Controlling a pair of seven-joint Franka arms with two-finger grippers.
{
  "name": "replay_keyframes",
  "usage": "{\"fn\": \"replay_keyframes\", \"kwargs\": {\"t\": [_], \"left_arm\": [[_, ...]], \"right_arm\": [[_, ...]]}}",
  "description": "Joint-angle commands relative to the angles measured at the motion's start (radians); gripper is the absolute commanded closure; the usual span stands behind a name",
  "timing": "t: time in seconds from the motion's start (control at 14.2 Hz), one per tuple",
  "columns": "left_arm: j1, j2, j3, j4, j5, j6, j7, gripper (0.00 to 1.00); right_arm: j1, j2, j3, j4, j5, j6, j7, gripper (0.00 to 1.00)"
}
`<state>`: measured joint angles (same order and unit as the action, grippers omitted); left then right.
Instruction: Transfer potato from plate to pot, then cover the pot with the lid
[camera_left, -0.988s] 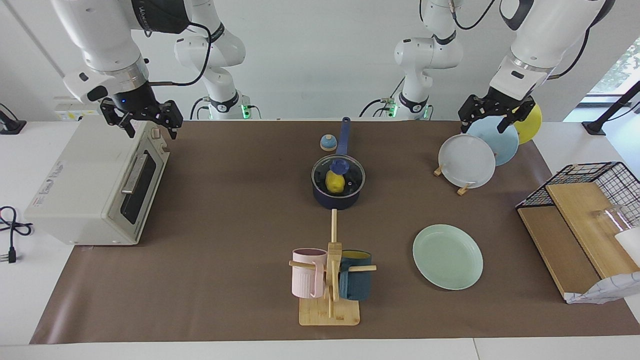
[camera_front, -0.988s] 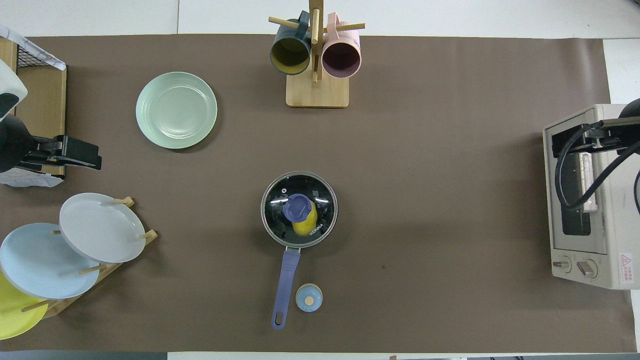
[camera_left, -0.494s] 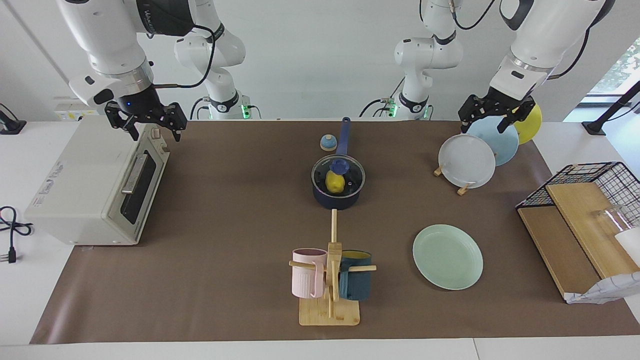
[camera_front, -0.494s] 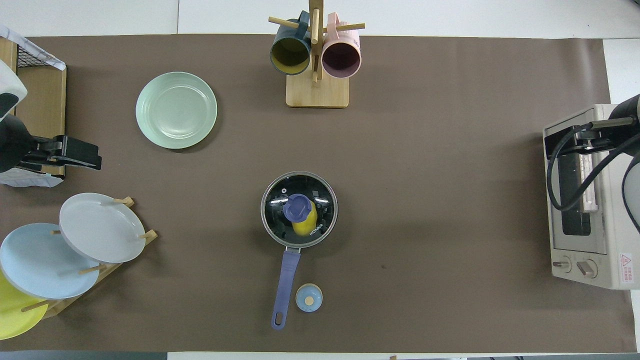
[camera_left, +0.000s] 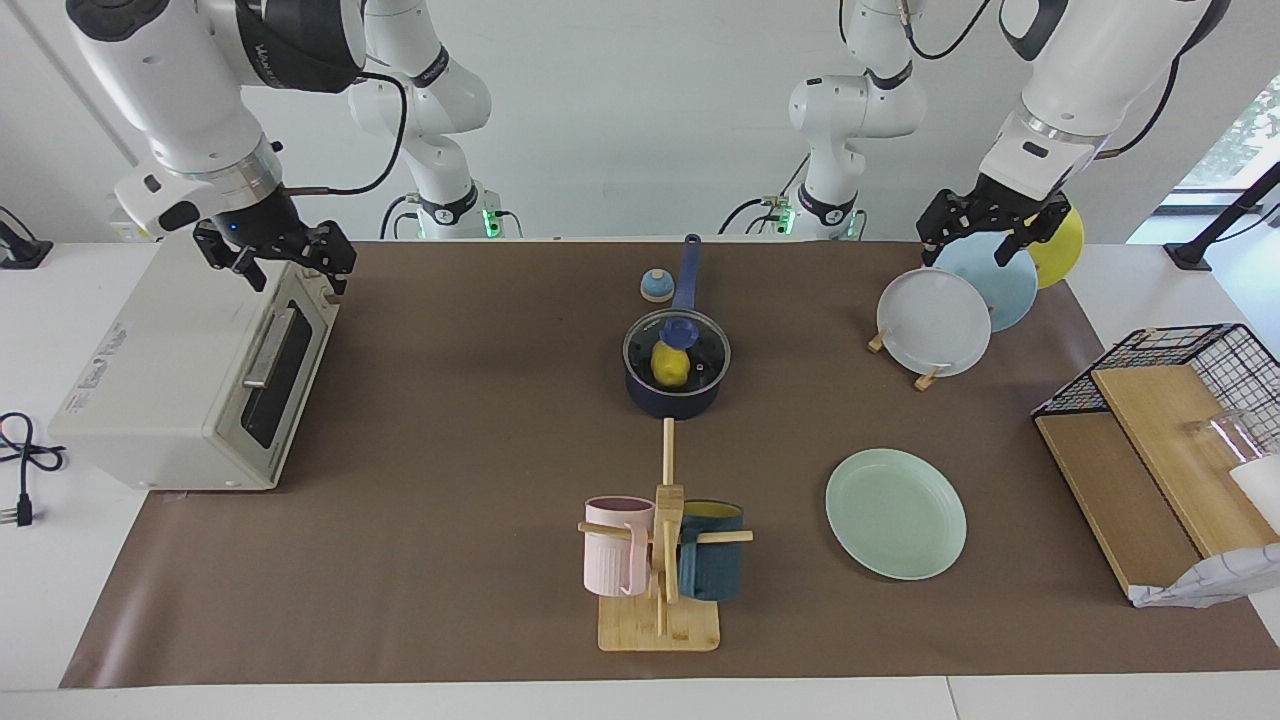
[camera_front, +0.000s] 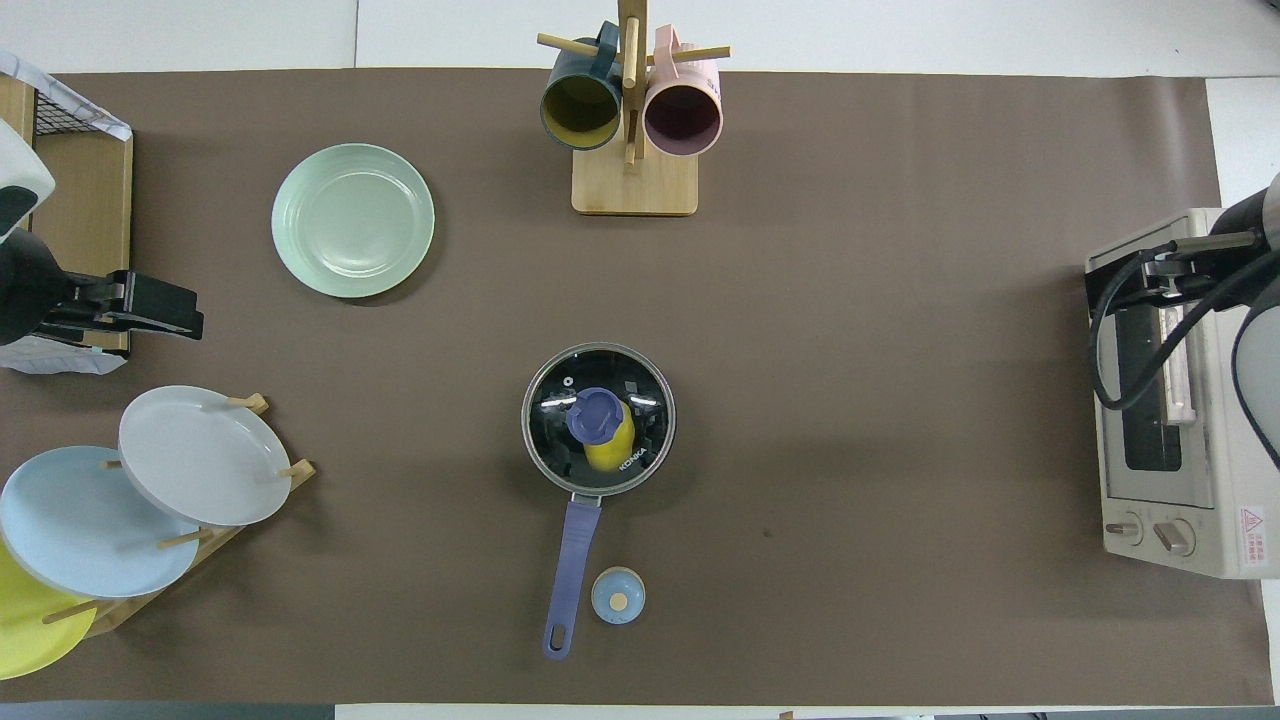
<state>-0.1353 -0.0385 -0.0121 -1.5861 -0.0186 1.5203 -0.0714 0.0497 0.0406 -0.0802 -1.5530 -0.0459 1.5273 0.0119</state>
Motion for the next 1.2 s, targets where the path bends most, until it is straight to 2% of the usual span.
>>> {"fn": "replay_keyframes", "kwargs": {"t": [0.0,1.13], "left_arm": [[0.005,-0.021,-0.002,-0.026,0.003,0.009,0.001,0.0],[0.005,-0.021,-0.002,-0.026,0.003,0.011,0.001,0.0]], "right_arm": [[-0.002,-0.004,0.016,0.001,0.021,-0.001,-0.016,0.0],[-0.002,-0.008,0.042,0.002,0.023,0.001,-0.085,0.0]]}}
